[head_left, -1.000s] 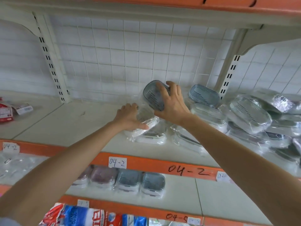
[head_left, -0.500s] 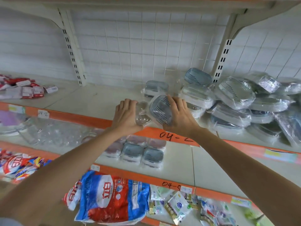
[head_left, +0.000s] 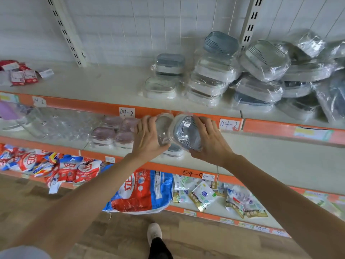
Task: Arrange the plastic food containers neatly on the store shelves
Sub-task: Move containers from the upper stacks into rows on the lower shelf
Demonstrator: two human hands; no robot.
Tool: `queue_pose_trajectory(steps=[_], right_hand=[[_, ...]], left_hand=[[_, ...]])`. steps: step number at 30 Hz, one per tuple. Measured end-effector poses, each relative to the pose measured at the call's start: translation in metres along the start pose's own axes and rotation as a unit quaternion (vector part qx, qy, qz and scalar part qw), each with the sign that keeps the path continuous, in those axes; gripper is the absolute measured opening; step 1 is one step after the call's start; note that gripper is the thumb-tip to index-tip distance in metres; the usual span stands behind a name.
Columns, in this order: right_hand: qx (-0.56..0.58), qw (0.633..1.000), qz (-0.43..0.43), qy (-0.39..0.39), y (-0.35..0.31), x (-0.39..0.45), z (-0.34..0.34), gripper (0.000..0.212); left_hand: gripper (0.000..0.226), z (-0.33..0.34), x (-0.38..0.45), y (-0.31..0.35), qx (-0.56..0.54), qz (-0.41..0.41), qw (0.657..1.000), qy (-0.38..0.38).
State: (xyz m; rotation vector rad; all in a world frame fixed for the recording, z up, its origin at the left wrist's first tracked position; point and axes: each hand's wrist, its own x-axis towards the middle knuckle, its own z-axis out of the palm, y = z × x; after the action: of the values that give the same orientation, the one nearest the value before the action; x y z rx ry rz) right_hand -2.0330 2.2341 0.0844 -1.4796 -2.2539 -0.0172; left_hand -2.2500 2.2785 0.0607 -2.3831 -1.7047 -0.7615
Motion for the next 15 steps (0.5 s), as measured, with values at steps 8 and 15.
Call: queue_pose_trajectory(steps=[8,15], right_hand=[[-0.008,0.993,0.037,-0.108,0.019,-0.05,0.048,0.103],[-0.024,0.975,0.075,-0.208,0.024,-0.066,0.085,0.097]], left_hand=[[0.089,0.05,-0.054,-0.008,0.017,0.008,0.997,-0.077],[0.085,0.067,-0.079,-0.038,0.039,-0.03,0.982,-0.182]])
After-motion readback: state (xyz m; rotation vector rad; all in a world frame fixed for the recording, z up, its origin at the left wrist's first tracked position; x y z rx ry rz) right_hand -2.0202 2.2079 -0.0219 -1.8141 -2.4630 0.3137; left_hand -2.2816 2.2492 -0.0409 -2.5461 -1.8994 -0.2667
